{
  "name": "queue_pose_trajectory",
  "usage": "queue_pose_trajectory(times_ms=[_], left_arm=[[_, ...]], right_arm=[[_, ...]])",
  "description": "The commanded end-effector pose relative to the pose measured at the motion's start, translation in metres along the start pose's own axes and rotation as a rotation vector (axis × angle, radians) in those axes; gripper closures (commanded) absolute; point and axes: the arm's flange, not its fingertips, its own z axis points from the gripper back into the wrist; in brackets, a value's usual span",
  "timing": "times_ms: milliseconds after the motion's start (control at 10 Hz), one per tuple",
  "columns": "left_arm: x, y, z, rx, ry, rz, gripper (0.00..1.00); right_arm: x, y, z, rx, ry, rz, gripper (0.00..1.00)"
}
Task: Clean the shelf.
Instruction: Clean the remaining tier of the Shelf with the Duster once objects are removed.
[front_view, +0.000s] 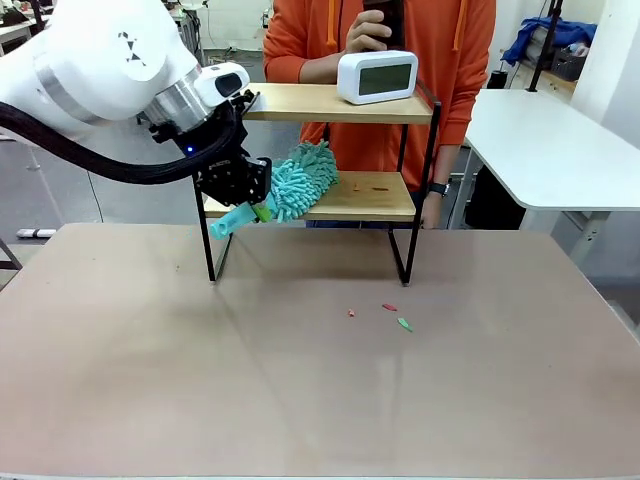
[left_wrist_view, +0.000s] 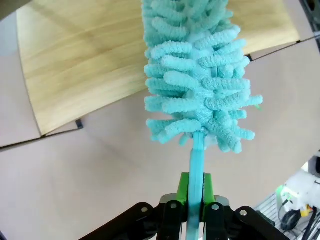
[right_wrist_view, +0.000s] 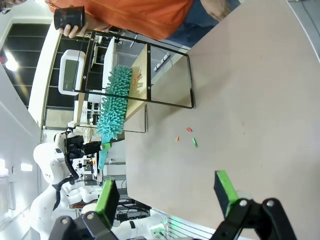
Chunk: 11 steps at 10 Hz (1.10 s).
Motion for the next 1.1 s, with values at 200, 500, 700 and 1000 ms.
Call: queue_pose_trajectory(times_ms=[200,500,700,1000], left_arm=[[0.006,0.0,-0.01,0.009,0.059,-0.023,1.0],[-0.002,-0.009,-0.014,-0.051,0.092,-0.091,1.0],[-0.007,-0.019,-0.024,-0.058,0.095,-0.128,1.0],[-0.013,-0.041,-0.039,-0.089,0.089,-0.204,1.0]], right_arm=[[0.002,0.0,-0.002,0.029,-0.02,0.026,0.0],[0.002,0.0,-0.002,0.029,-0.02,0.026,0.0],[0.002,0.0,-0.002,0.029,-0.02,0.026,0.0],[0.002,0.0,-0.002,0.029,-0.02,0.026,0.0]])
